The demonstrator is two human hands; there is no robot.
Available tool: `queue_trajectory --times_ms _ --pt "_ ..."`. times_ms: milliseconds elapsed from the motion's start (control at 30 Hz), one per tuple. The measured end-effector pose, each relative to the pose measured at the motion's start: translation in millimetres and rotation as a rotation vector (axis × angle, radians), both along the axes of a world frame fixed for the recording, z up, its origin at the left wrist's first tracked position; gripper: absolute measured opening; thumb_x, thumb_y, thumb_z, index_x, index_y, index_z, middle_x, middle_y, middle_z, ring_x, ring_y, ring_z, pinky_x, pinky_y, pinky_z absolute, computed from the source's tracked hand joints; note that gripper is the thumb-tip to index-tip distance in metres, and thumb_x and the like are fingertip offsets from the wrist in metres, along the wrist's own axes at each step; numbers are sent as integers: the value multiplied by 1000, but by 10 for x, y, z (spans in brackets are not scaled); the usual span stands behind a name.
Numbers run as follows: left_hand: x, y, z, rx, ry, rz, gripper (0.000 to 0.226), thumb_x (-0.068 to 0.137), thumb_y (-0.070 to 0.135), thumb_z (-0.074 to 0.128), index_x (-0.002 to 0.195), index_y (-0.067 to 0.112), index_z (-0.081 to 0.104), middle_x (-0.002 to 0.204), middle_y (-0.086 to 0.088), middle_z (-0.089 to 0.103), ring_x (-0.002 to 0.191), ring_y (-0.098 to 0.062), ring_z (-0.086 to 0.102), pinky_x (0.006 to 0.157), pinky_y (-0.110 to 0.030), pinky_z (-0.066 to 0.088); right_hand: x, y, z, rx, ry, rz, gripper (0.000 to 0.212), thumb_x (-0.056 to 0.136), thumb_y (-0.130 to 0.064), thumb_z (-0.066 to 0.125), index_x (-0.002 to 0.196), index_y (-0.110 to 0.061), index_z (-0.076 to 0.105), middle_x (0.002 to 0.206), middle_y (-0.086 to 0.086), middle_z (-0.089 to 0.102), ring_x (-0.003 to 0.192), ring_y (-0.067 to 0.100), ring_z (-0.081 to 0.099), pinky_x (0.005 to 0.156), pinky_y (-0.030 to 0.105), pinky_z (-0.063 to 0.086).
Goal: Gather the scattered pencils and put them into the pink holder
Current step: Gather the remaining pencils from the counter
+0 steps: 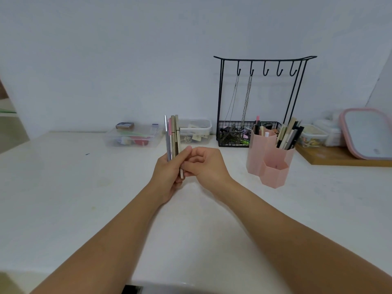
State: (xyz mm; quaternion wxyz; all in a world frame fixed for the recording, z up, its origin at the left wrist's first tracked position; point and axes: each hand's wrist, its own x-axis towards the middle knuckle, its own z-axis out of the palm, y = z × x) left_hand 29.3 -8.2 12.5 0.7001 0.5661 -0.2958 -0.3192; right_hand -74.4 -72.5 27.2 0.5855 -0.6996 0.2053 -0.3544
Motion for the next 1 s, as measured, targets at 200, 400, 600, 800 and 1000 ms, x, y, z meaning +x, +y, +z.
queue_trajectory --times_ms 200,400,600,800,1000 --pt "-12 -22 -3 25 11 19 27 99 32 61 83 10 61 55 -6 60 42 -19 54 37 -23 40 -25 -28 -59 52 -23 26 21 74 9 77 93 5 72 78 21 67 70 24 64 74 40 59" --pt "-27 -7 2 -2 -78 32 23 100 25 60 85 9 57 55 -8 57 40 -17 53 37 -22 39 -73 -9 6 64 63 -23 25 73 9 70 97 2 66 72 5 62 52 12 56 57 19 46" --pt "18 7 -6 3 -61 89 34 92 23 73 72 20 46 47 4 40 39 -12 31 41 -22 25 -128 -100 195 -546 278 -310 12 80 -22 70 90 -19 65 89 -6 66 77 10 61 72 27 50" --pt "-6 8 -5 36 -30 49 39 96 24 68 71 20 37 46 3 35 38 -12 26 39 -20 21 -730 -341 579 -775 874 -272 43 83 -46 68 79 -3 73 80 12 74 77 25 69 74 40 58" --pt "-62 30 7 61 -108 12 39 96 27 67 74 18 36 48 1 37 38 -15 29 38 -20 23 -1812 -694 471 -507 982 -602 60 58 -66 72 53 -7 60 49 3 61 47 20 56 54 29 38"
